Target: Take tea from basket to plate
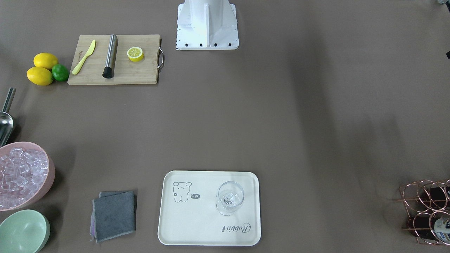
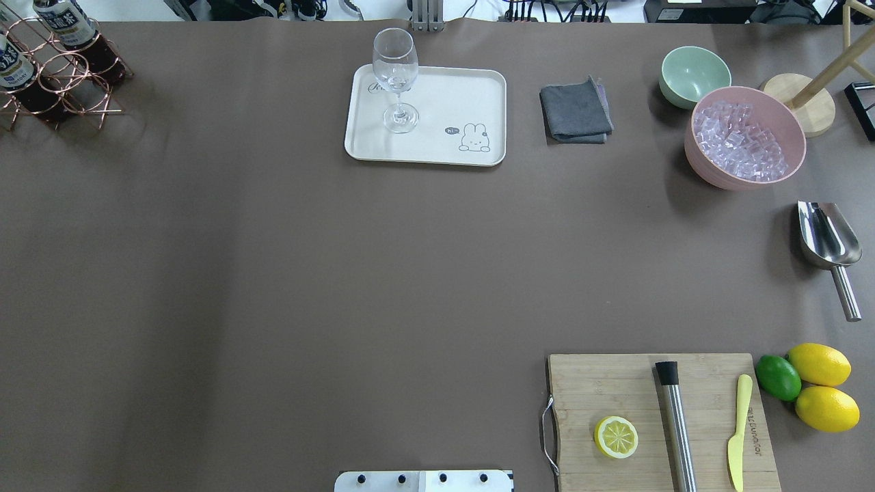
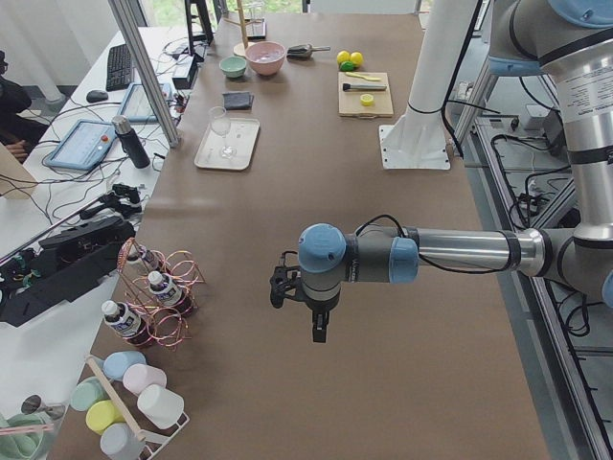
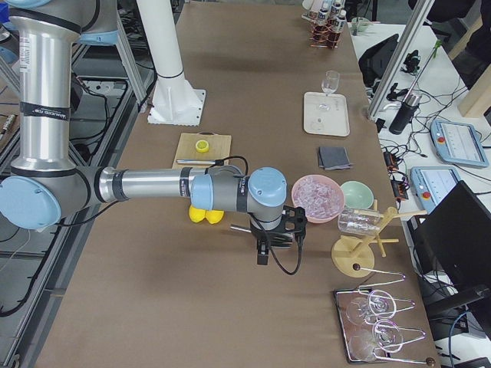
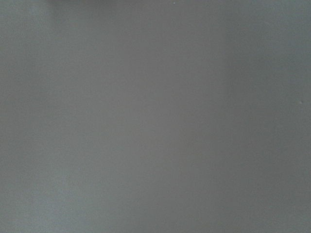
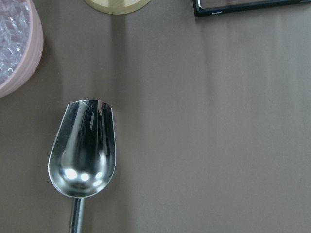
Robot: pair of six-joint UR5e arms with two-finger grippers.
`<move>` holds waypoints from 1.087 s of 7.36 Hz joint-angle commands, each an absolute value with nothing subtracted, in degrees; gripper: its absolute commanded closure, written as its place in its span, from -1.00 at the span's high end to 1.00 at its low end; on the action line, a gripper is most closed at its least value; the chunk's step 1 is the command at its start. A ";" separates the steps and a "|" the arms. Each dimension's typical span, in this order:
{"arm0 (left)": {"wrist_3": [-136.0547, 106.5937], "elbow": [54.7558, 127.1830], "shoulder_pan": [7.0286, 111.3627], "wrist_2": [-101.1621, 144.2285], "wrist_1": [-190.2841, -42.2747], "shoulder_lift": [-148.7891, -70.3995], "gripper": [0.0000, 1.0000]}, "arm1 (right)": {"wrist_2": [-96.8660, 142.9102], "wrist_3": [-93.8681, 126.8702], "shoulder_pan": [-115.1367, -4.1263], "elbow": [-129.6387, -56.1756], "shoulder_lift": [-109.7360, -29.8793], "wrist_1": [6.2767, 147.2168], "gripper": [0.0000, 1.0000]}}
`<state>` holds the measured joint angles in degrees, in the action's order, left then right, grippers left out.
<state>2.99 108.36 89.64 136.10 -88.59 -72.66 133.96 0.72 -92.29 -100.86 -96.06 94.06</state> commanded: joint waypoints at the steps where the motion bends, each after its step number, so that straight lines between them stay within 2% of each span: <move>1: 2.99 108.11 89.65 134.84 -88.68 -72.69 0.96 | 133.86 0.62 -92.29 -100.81 -96.15 90.45 1.00; 8: 2.99 107.14 89.47 134.56 -89.03 -72.69 0.96 | 139.20 0.09 -89.47 -102.22 -95.62 90.35 1.00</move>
<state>2.99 107.17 89.48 134.56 -89.02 -72.68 135.95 0.22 -89.69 -101.72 -95.64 90.35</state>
